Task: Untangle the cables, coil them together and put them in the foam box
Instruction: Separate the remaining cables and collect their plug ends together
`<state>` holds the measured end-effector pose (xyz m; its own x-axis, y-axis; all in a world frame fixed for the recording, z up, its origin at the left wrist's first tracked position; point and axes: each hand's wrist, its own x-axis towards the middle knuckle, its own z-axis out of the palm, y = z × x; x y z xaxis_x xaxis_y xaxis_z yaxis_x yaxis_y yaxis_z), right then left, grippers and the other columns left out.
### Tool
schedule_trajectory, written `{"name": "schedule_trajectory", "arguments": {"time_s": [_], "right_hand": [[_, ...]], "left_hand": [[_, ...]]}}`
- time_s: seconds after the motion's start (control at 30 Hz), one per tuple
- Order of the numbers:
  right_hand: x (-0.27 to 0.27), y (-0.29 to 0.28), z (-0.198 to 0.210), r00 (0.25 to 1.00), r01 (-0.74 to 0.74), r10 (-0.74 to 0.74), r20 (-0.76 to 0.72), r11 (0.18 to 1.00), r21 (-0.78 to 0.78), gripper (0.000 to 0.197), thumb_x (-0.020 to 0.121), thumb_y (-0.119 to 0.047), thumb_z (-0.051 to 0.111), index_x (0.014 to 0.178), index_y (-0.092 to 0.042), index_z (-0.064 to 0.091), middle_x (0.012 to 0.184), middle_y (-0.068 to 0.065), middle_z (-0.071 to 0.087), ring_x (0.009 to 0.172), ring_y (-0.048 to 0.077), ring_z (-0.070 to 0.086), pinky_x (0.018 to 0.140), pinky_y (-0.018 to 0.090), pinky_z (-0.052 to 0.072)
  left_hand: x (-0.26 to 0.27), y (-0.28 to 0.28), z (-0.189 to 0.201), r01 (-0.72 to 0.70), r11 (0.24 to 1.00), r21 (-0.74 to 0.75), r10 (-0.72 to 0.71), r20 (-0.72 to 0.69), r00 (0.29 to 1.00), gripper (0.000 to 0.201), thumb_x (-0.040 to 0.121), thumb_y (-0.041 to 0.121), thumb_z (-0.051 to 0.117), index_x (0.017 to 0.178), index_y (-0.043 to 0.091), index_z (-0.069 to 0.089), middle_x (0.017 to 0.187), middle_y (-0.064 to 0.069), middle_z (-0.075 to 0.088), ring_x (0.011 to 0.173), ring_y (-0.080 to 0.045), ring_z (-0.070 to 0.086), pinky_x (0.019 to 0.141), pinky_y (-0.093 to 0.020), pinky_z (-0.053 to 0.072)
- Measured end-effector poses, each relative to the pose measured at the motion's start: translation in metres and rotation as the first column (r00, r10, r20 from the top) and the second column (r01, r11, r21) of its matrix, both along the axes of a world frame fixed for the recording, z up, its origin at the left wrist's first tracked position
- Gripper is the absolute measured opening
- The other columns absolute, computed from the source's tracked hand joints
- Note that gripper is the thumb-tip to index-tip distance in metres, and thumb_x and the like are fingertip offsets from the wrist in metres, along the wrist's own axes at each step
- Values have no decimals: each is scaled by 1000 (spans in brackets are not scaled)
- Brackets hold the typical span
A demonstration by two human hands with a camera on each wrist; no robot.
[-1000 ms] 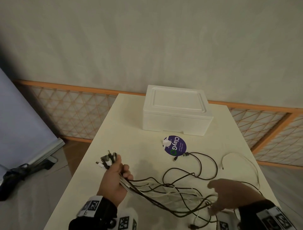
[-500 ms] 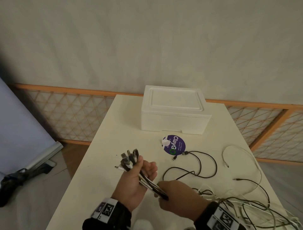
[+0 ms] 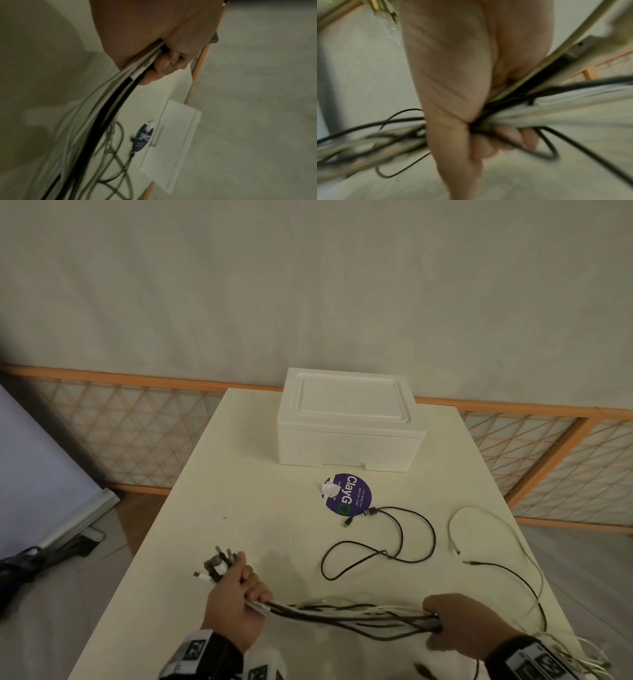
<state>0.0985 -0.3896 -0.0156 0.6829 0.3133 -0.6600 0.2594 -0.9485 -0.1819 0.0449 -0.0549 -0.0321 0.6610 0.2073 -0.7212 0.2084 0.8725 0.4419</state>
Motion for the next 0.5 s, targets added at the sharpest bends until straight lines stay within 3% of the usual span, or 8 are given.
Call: {"name": "schedule_trajectory", "arguments": {"time_s": [0.07, 0.1, 0.17, 0.23, 0.27, 0.33, 0.43, 0.5], "right_hand": [[11, -5, 1, 987, 96, -85, -135, 992, 76, 94, 44, -68, 77, 124, -31, 47, 122, -9, 50, 111, 10, 50, 91, 22, 40], [18, -3, 3, 977, 174, -151, -149, 972, 156, 96, 38, -73, 74, 121, -34, 48, 118, -12, 52, 104, 5, 52, 85, 17, 41], [31, 5, -3, 953, 296, -298, -46, 894, 335, 64, 56, -68, 75, 106, -34, 54, 101, -14, 59, 87, -1, 55, 74, 14, 43], [48, 15, -15, 889, 340, -436, 140, 833, 436, 29, 80, -50, 67, 93, -27, 56, 85, -9, 62, 76, 4, 56, 71, 22, 47], [56, 20, -19, 851, 366, -487, 196, 819, 443, 21, 86, -43, 62, 91, -23, 56, 81, -8, 61, 75, 8, 57, 72, 26, 48], [70, 32, -27, 813, 431, -543, 210, 804, 409, 22, 92, -39, 54, 95, -18, 56, 81, -7, 60, 79, 14, 57, 73, 30, 47], [87, 42, -46, 842, 468, -511, 173, 852, 234, 39, 91, -48, 50, 105, -12, 51, 101, 4, 58, 99, 24, 59, 77, 30, 43], [96, 46, -55, 843, 479, -509, 173, 857, 187, 33, 92, -39, 50, 107, -10, 49, 110, 6, 57, 104, 26, 58, 78, 31, 43]], "left_hand": [[0, -14, -7, 32, 999, 41, -30, -51, 998, 45, 99, 35, 47, 60, 17, 35, 39, 4, 25, 29, -10, 24, 34, -20, 27], [1, -18, -7, 44, 997, 61, -40, -65, 997, 45, 99, 34, 48, 60, 16, 35, 39, 4, 25, 30, -10, 24, 35, -22, 26], [3, -20, -7, 53, 995, 89, -45, -81, 996, 44, 98, 34, 49, 61, 15, 36, 39, 4, 26, 30, -10, 24, 36, -23, 25], [6, -21, -5, 44, 994, 104, -35, -86, 996, 44, 98, 34, 49, 61, 15, 36, 39, 4, 26, 30, -10, 24, 35, -22, 26], [7, -22, -4, 41, 993, 111, -32, -84, 996, 44, 98, 34, 49, 61, 14, 36, 39, 3, 26, 30, -10, 25, 34, -22, 26], [9, -25, 0, 42, 992, 120, -33, -79, 996, 44, 98, 33, 49, 61, 13, 36, 39, 3, 26, 30, -11, 25, 33, -22, 27], [11, -31, 8, 59, 990, 130, -50, -71, 996, 44, 97, 33, 49, 60, 12, 36, 40, 2, 24, 31, -12, 24, 36, -24, 26], [12, -35, 13, 73, 986, 148, -63, -70, 995, 45, 97, 32, 50, 59, 12, 36, 41, 1, 23, 32, -12, 23, 39, -25, 25]]}}
